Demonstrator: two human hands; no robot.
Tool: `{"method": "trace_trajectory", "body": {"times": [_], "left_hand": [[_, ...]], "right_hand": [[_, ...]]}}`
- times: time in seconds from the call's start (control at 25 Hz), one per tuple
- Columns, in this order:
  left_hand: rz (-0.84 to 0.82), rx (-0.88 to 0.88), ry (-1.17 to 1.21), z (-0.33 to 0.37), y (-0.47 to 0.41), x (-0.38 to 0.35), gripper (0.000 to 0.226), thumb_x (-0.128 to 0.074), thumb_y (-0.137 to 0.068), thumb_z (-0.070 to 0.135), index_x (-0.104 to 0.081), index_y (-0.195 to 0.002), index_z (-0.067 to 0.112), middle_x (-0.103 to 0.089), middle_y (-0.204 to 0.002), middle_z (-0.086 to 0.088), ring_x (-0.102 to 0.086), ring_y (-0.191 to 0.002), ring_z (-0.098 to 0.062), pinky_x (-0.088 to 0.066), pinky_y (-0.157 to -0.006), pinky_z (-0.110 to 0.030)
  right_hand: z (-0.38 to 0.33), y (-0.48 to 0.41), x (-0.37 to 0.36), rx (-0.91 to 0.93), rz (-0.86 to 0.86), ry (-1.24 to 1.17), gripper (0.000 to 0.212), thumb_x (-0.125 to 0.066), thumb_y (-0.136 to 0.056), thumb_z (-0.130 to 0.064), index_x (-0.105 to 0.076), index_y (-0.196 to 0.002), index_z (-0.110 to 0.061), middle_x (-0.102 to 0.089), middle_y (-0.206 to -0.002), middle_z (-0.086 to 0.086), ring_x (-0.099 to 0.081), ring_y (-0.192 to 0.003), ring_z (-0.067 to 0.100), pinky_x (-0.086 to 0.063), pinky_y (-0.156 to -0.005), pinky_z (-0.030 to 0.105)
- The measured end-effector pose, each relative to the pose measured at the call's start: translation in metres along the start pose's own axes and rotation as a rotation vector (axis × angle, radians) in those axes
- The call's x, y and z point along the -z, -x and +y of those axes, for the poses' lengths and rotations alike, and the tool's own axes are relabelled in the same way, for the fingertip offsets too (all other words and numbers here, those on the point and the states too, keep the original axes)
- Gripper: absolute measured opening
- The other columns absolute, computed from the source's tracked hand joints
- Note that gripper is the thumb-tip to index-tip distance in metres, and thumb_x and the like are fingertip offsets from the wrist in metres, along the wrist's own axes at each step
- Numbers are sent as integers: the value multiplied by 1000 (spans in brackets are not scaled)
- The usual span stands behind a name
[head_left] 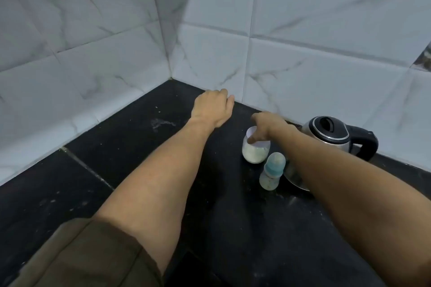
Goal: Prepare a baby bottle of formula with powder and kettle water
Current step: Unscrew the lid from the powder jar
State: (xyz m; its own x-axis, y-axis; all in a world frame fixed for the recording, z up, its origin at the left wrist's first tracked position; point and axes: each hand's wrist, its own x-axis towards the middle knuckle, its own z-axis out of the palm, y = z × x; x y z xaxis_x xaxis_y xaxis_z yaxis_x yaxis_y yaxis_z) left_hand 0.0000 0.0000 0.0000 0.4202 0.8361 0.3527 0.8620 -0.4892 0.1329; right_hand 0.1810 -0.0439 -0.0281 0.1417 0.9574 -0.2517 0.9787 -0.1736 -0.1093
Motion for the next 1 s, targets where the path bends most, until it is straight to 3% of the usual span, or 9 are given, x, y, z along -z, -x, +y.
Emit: {"method": "trace_trajectory", "body": {"times": [0.12, 0.32, 0.48, 0.8, 1.0], "left_hand": [[-3, 29, -23, -11, 2, -4, 46, -31, -110, 39, -64, -106, 8, -71, -99, -11, -58, -84, -27, -40, -69, -39], [-47, 49, -40, -21, 12, -3, 45, -31, -110, 40, -64, -113, 9, -71, -104, -11, -64, -96, -32, -40, -72, -39], [-69, 67, -9, -24, 22, 13, 42, -33, -110, 37, -63, -114, 8, -70, -106, -11, -64, -98, -33, -41, -73, -39], [-112, 177, 33, -41, 90, 60, 46, -48, -102, 28, -54, -145, 13, -68, -130, -8, -62, -117, -33, -53, -92, -45], [-226, 255, 96, -47, 142, 64, 66, -61, -91, 27, -46, -154, 15, -64, -139, -4, -59, -127, -30, -51, -103, -47]], "right_hand": [[0, -3, -8, -13, -21, 14, 75, -84, -74, -44, -56, -138, -18, -61, -129, 6, -62, -114, 30, -57, -92, 45], [-5, 0, -10, -3, 0, 48, 61, -82, -71, -39, -66, -125, -18, -66, -114, 3, -64, -100, 28, -57, -78, 38], [-26, 9, -1, 67, 38, 46, 54, -81, -69, -41, -67, -116, -18, -63, -109, 3, -64, -96, 27, -59, -79, 40], [-85, 50, 28, 207, 71, -20, 44, -84, -67, -50, -63, -88, -17, -65, -87, 1, -65, -81, 25, -48, -64, 32], [-121, 85, 21, 316, 59, -5, 47, -86, -64, -52, -67, -89, -17, -67, -85, 1, -66, -79, 24, -51, -63, 32]]}}
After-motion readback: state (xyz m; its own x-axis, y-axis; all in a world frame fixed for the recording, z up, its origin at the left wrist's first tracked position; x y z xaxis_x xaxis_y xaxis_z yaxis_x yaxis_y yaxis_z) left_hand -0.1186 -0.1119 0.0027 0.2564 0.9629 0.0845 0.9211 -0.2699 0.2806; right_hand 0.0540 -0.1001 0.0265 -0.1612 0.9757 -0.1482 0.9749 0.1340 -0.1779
